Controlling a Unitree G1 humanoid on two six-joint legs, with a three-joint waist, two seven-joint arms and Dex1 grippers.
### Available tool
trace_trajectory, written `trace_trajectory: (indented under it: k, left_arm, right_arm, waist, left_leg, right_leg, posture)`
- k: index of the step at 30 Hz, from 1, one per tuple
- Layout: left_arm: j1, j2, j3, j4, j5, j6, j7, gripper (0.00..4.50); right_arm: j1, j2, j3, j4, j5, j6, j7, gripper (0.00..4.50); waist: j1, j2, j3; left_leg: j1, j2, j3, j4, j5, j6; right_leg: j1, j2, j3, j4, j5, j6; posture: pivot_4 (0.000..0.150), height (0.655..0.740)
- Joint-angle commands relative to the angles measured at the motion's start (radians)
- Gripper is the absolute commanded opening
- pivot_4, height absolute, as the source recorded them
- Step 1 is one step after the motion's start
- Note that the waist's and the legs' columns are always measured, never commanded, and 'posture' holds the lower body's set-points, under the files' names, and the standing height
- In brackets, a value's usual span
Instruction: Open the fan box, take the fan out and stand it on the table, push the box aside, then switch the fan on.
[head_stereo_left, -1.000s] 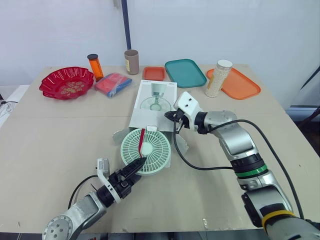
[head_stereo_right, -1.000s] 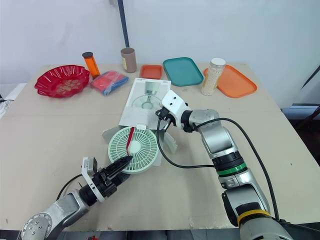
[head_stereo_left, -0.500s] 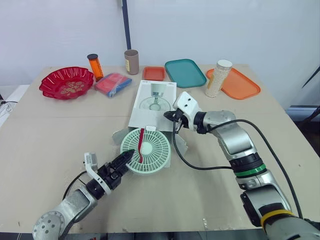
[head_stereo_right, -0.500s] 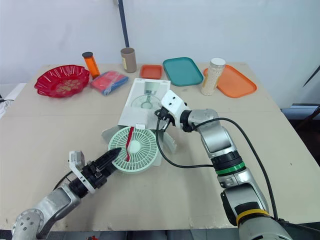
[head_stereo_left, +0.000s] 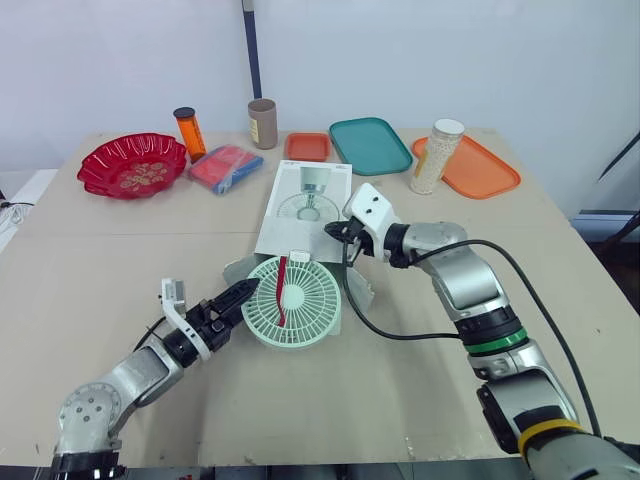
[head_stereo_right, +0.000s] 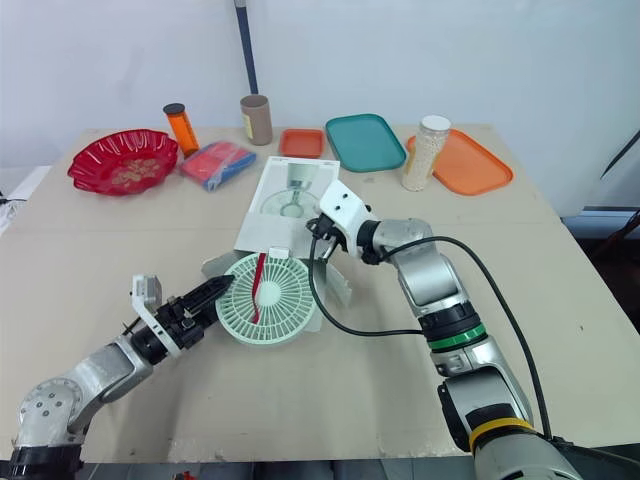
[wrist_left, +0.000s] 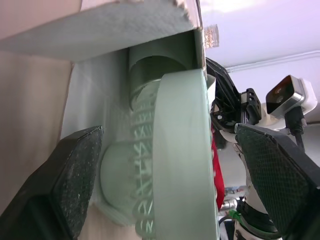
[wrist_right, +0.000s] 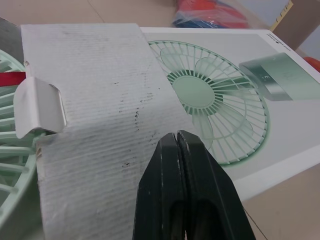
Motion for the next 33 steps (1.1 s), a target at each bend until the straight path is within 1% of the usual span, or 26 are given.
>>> trace_trajectory:
  k: [1, 7, 11, 13, 14, 15, 16, 17, 18, 20, 30, 33]
  left_arm:
    - [-0.04, 0.025, 0.022, 0.032, 0.009, 0.036, -0.052, 4.49]
    - [-0.059, 0.028, 0.016, 0.051, 0.013, 0.087, -0.086, 4.49]
    - [-0.06, 0.01, 0.018, 0.058, 0.025, 0.094, -0.073, 4.49]
    - [-0.06, -0.002, 0.019, 0.059, 0.023, 0.094, -0.076, 3.97]
    - [-0.06, -0.007, 0.02, 0.058, 0.019, 0.094, -0.074, 3.83]
    - [-0.06, -0.01, 0.02, 0.056, 0.019, 0.095, -0.072, 3.34]
    - [-0.059, -0.013, 0.021, 0.053, 0.019, 0.095, -0.068, 3.13]
    - [-0.056, -0.016, 0.021, 0.049, 0.015, 0.097, -0.061, 2.67]
    - [-0.053, -0.017, 0.021, 0.043, 0.011, 0.099, -0.056, 2.32]
    - [-0.04, -0.019, 0.02, 0.021, -0.009, 0.104, -0.038, 1.9]
    - [0.112, -0.022, -0.001, -0.123, -0.141, 0.087, 0.077, 1.9]
    - [0.163, -0.015, -0.013, -0.164, -0.162, 0.077, 0.097, 1.9]
  right_arm:
    - [0.015, 0.003, 0.016, 0.008, -0.012, 0.012, -0.003, 0.0]
    - [0.027, 0.0, 0.013, -0.004, -0.012, 0.015, -0.008, 0.0]
    - [0.028, -0.002, 0.013, -0.003, -0.014, 0.015, -0.009, 0.0]
    - [0.027, -0.002, 0.014, -0.003, -0.014, 0.014, -0.009, 0.0]
    - [0.027, -0.002, 0.015, -0.002, -0.014, 0.014, -0.008, 0.0]
    - [0.026, -0.002, 0.015, -0.001, -0.014, 0.013, -0.008, 0.0]
    - [0.026, -0.002, 0.016, -0.001, -0.015, 0.012, -0.008, 0.0]
    - [0.026, -0.001, 0.017, 0.001, -0.016, 0.011, -0.009, 0.0]
    - [0.026, -0.001, 0.018, 0.002, -0.017, 0.009, -0.009, 0.0]
    - [0.025, 0.0, 0.02, 0.005, -0.019, 0.007, -0.009, 0.0]
    - [0.025, 0.008, 0.023, 0.013, -0.024, -0.002, -0.01, 0.0]
    - [0.027, 0.008, 0.023, 0.012, -0.025, -0.002, -0.01, 0.0]
  waist:
    - [-0.001, 0.0, 0.0]
    - [-0.001, 0.0, 0.0]
    - [-0.001, 0.0, 0.0]
    - [-0.001, 0.0, 0.0]
    - [-0.001, 0.0, 0.0]
    - [-0.001, 0.0, 0.0]
    - [-0.001, 0.0, 0.0]
    - [-0.001, 0.0, 0.0]
    - [-0.001, 0.0, 0.0]
    - [-0.001, 0.0, 0.0]
    - [-0.001, 0.0, 0.0]
    - [-0.001, 0.0, 0.0]
  left_leg:
    - [0.0, 0.0, 0.0, 0.0, 0.0, 0.0]
    - [0.0, 0.0, 0.0, 0.0, 0.0, 0.0]
    - [0.0, 0.0, 0.0, 0.0, 0.0, 0.0]
    - [0.0, 0.0, 0.0, 0.0, 0.0, 0.0]
    - [0.0, 0.0, 0.0, 0.0, 0.0, -0.001]
    - [0.0, 0.0, 0.0, 0.0, 0.0, -0.001]
    - [0.0, 0.0, 0.0, 0.0, 0.0, -0.001]
    - [0.0, 0.0, 0.0, 0.0, 0.0, -0.001]
    - [0.0, 0.0, 0.0, 0.0, 0.0, -0.001]
    - [0.0, 0.0, 0.0, 0.0, 0.0, -0.001]
    - [0.0, 0.001, 0.0, 0.0, 0.0, -0.001]
    - [0.0, 0.001, 0.0, 0.0, 0.0, 0.0]
  right_leg:
    - [0.0, 0.0, 0.0, 0.0, 0.0, 0.0]
    - [0.0, 0.0, 0.0, 0.0, 0.001, 0.0]
    - [0.0, 0.0, 0.0, 0.0, 0.001, 0.0]
    - [0.0, 0.0, 0.0, 0.0, 0.001, 0.0]
    - [0.0, 0.0, 0.0, 0.0, 0.001, 0.0]
    - [0.0, 0.0, 0.0, 0.0, 0.001, 0.0]
    - [0.0, -0.001, 0.0, 0.0, 0.001, 0.0]
    - [0.0, 0.0, 0.0, 0.0, 0.001, 0.0]
    - [0.0, 0.0, 0.0, 0.0, 0.001, 0.0]
    - [0.0, -0.001, 0.0, 0.0, 0.001, 0.0]
    - [0.0, 0.0, 0.0, 0.0, 0.001, -0.001]
    - [0.0, 0.0, 0.0, 0.0, 0.001, 0.0]
  posture:
    - [0.15, 0.74]
    - [0.15, 0.74]
    - [0.15, 0.74]
    - [0.15, 0.74]
    - [0.15, 0.74]
    - [0.15, 0.74]
    - [0.15, 0.74]
    - [0.15, 0.74]
    - [0.15, 0.74]
    - [0.15, 0.74]
    - [0.15, 0.74]
    - [0.15, 0.74]
